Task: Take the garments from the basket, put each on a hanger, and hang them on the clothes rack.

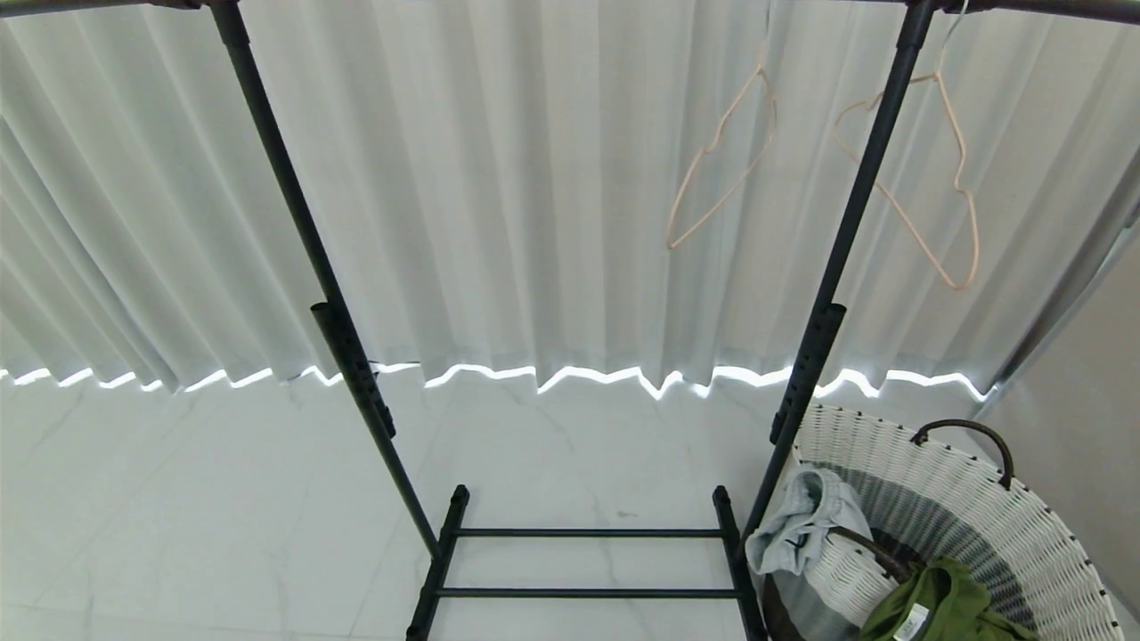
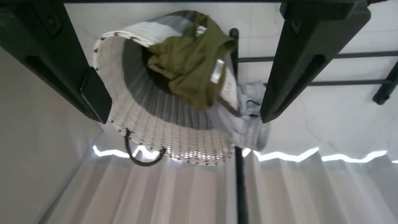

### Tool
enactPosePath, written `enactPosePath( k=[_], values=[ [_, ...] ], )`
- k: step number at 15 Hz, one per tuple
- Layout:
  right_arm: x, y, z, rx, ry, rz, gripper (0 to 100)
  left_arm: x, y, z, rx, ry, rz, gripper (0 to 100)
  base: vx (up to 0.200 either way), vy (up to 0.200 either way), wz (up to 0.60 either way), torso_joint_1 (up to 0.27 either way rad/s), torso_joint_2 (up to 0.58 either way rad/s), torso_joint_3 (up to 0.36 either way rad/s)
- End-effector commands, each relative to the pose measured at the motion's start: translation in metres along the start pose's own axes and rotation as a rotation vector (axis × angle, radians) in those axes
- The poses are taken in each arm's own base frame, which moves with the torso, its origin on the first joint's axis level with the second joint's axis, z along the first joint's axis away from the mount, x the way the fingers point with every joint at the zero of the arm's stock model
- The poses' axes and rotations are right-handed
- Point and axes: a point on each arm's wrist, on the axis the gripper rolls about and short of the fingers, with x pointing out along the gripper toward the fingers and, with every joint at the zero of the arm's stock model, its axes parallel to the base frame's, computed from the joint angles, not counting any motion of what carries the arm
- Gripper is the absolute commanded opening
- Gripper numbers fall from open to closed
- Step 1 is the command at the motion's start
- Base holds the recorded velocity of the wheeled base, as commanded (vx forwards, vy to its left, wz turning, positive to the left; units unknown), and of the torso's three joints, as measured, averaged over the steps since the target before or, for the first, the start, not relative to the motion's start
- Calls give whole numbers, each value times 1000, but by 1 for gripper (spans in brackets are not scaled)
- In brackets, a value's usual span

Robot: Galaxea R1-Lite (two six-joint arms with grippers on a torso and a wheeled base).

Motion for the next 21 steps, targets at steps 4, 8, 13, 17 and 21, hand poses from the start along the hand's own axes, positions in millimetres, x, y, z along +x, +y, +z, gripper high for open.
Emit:
enactPosePath(
  k=[4, 8, 13, 17, 21],
  values=[
    [0, 0, 0, 5, -1, 0, 100, 0, 0, 0, -1, -1, 0, 100, 0, -50, 0, 1, 1, 1],
    [0, 0, 0, 3, 1, 0, 100, 0, 0, 0, -1, 1, 0, 100, 0, 0, 0, 0, 0, 0],
    [0, 0, 0, 3, 1, -2, 100, 0, 0, 0, -1, -1, 0, 100, 0, 0, 0, -2, 11, 6],
    [0, 0, 0, 2, 1, 0, 100, 0, 0, 0, -1, -1, 0, 100, 0, 0, 0, -115, 352, 231],
    [0, 0, 0, 3, 1, 0, 100, 0, 0, 0, 1, -1, 0, 100, 50, 0, 0, -41, 124, 86]
  ],
)
